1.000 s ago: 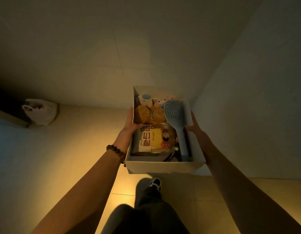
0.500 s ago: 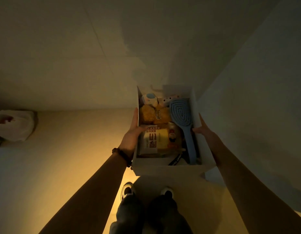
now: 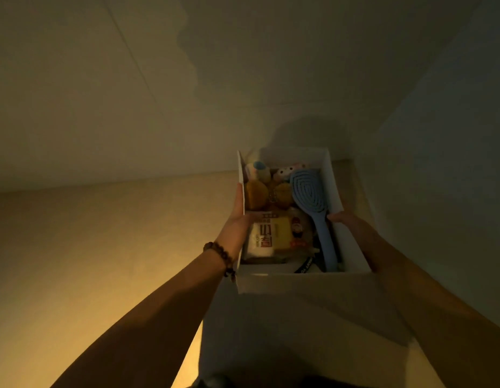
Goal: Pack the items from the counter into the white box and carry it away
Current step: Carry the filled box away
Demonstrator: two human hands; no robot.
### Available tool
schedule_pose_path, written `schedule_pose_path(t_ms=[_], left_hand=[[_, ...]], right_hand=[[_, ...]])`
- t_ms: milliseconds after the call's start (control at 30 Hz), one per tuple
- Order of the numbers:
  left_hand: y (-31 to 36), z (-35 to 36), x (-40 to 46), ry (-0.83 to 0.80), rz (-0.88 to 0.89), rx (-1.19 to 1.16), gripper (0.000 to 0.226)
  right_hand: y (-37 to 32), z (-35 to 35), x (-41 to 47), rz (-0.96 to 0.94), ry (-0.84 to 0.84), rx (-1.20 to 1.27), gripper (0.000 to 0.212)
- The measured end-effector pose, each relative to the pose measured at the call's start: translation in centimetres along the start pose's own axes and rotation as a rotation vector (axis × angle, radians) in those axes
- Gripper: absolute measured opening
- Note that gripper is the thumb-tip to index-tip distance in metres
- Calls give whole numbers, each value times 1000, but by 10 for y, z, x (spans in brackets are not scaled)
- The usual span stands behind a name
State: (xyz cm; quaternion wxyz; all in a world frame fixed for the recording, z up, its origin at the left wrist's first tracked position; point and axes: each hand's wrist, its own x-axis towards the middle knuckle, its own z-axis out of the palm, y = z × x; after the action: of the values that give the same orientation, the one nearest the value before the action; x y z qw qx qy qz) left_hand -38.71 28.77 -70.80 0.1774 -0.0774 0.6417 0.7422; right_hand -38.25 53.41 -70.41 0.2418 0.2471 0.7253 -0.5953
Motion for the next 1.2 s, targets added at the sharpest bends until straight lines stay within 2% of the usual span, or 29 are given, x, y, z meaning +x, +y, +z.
schedule_pose_path(t_ms=[67,233,300,433,567,633,700,767,833,967,1200], left_hand=[[-32,-4,21,-21,39,8,71],[-88,-9,73,-47,106,105,76],[-102,-10,89,-22,102,161,76],[-120,-6,109,-26,65,346,91],[-120,-11,112,-30,60,423,99],[-115,-14,105,-52,160,476,104],[-117,-16,94,-100,251,531,110],[-125,-16,78,-153,251,606,132],[-134,-16,63,-176,230,668,147],[-143,-13,58,-172,290,871,153],[-144,9,69,-215,402,947,136]], right_hand=[[17,1,33,-29,-15,-48,12],[46,3,100,-136,-6,-105,52],[51,4,119,-163,-13,-107,56],[61,6,141,-182,10,-126,66],[61,9,141,-272,39,-155,74],[59,11,136,-325,79,-246,83],[61,11,126,-365,81,-417,103],[71,11,112,-410,78,-676,122],[86,13,98,-490,97,-916,130],[108,21,78,-508,125,-1171,133],[123,6,79,-497,275,-1299,126]])
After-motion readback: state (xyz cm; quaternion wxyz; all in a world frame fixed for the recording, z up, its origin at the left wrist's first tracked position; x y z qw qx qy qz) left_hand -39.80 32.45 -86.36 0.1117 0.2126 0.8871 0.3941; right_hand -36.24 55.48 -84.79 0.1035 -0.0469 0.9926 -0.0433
